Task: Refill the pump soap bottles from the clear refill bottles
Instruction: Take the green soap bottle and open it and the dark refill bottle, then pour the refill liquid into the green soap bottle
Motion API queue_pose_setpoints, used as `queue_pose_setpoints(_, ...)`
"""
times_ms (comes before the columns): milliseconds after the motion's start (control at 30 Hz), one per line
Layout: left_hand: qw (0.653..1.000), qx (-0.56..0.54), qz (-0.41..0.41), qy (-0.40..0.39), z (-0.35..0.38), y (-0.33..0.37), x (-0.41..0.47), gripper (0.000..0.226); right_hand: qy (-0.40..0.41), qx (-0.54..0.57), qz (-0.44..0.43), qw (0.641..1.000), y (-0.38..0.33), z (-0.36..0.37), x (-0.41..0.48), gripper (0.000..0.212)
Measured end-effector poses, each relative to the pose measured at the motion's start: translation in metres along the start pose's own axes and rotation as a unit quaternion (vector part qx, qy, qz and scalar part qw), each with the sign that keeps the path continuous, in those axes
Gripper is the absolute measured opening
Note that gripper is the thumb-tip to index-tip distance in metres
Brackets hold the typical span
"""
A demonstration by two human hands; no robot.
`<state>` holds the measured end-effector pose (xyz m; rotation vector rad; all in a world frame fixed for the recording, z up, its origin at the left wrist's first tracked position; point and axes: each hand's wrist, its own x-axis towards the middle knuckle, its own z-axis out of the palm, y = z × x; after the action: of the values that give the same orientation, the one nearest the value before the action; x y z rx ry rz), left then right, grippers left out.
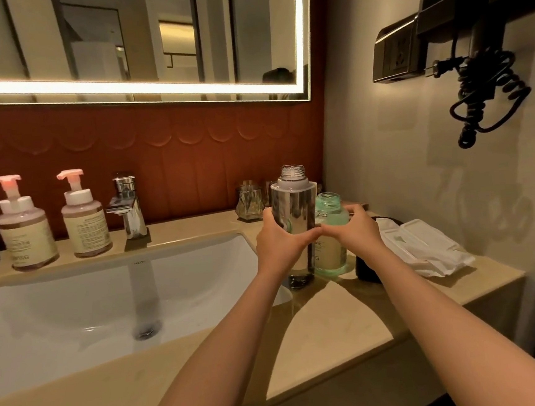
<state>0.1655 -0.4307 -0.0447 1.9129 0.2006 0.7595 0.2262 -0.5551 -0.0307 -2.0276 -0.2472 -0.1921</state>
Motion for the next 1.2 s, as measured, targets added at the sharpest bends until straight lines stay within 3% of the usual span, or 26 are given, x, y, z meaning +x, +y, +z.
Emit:
queue_pose_setpoints(233, 1.000, -0.006, 0.015, 0.001, -0.007, 0.003, -0.002, 0.084, -0.053, 0.056, -0.002, 0.997, 0.005, -0.009, -0.010, 0.076)
queue_pose_setpoints(500, 0.999, 0.000, 0.040, 0.012, -0.012, 0.003, 0.002, 0.070, -0.056, 0.042, -0.019, 0.997, 0.003, -0.013, -0.018, 0.073)
queue_pose_setpoints(667, 0.990, 0.112, 0.075, -0.040, -0.041, 0.007, 0.015, 0.058, -0.062, 0.052, -0.011, 0.997, -0.001, -0.012, -0.019, 0.070)
queue_pose_setpoints(933, 0.962, 0.256, 0.076, -0.063, -0.078, 0.016, 0.036, 0.057, -0.067, 0.078, 0.003, 0.995, -0.008, 0.003, -0.020, 0.080)
queue_pose_setpoints(1200, 0.936, 0.314, 0.086, -0.137, -0.088, 0.023, 0.047, 0.060, -0.078, 0.091, 0.001, 0.993, -0.009, 0.013, -0.019, 0.073)
